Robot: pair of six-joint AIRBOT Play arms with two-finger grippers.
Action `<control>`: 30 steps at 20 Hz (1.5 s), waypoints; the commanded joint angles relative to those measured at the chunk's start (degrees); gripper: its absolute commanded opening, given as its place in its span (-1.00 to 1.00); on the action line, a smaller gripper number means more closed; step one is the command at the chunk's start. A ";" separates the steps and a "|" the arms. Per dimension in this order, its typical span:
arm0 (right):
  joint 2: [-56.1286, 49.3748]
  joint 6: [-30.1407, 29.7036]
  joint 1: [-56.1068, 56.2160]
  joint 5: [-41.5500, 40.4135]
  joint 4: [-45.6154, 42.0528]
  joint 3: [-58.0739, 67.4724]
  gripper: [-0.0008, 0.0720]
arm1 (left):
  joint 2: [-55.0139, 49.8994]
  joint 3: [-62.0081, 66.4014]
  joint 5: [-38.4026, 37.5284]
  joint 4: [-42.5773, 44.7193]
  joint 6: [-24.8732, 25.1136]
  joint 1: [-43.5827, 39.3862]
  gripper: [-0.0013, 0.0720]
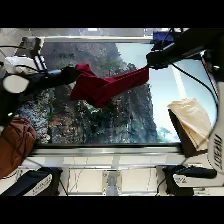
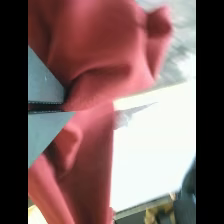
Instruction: Fold the shirts.
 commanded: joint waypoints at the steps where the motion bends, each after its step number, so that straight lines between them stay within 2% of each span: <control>1: 11.23 -0.37 6.14 -2.51 1.86 0.17 -0.95 | 10.56 0.55 -3.48 -0.07 6.69 -0.61 -0.94; 3: 13.77 0.52 9.16 -1.90 1.05 -1.27 -0.95 | 10.40 0.55 -5.29 3.89 7.41 -2.75 -0.94; 5: 13.99 1.64 10.34 -3.54 -1.75 -6.40 -0.95 | 5.88 0.50 -12.83 9.68 7.41 -4.79 -0.93; 7: 13.35 2.38 10.32 -4.15 -5.86 -15.37 -0.95 | -1.16 0.48 -20.28 13.77 7.43 -5.77 -0.93; 9: 12.98 2.40 10.25 -2.27 -11.15 -26.95 -0.95 | -8.81 0.33 -22.36 15.85 7.43 -5.75 -0.93; 11: 12.68 3.19 10.01 4.13 -17.86 -38.29 -0.95 | -17.68 0.35 -19.56 15.78 7.48 -5.75 -0.93; 13: 12.07 7.30 8.00 12.44 -22.60 -47.08 -0.95 | -25.75 0.37 -14.34 15.28 7.41 -5.79 -0.93; 17: 9.29 13.00 0.04 19.71 -25.99 -51.23 -0.95 | -34.27 0.39 -6.88 11.15 7.13 -5.57 -0.88; 18: 9.18 13.14 -1.70 21.62 -25.99 -51.21 -0.95 | -34.49 0.39 -5.31 9.46 7.17 -5.57 -0.55; 19: 9.20 13.14 -3.34 23.41 -25.97 -51.12 -0.95 | -34.18 0.48 -3.50 7.89 7.19 -5.53 0.13; 20: 9.20 13.16 -4.55 24.46 -25.92 -50.95 -0.95 | -33.57 0.85 -2.32 6.56 7.19 -5.31 0.67; 21: 9.20 13.16 -5.46 25.18 -25.88 -50.73 -0.89 | -32.74 1.68 -2.12 5.73 7.17 -4.85 0.79; 22: 9.20 13.14 -6.19 25.29 -25.81 -50.38 -0.54 | -31.45 2.69 -2.23 5.09 7.17 -3.98 0.79; 23: 9.20 13.14 -6.71 24.87 -25.90 -49.81 -0.01 | -29.59 3.19 -2.27 4.46 6.75 -2.73 0.79; 24: 9.22 13.07 -7.23 23.74 -26.51 -48.85 0.30 | -26.86 3.21 -2.62 4.61 4.57 -0.96 0.78; 26: 9.55 13.03 -7.93 20.96 -30.99 -46.42 0.30 | -20.79 2.27 -5.77 4.98 0.11 3.30 0.78; 28: 10.45 13.03 -8.20 19.04 -36.70 -44.11 0.30 | -13.79 -3.04 -9.11 5.01 -0.57 6.23 0.78; 30: 11.54 13.00 -8.20 18.69 -38.64 -42.60 0.30 | -6.34 -14.16 -9.33 4.92 -1.79 6.49 0.74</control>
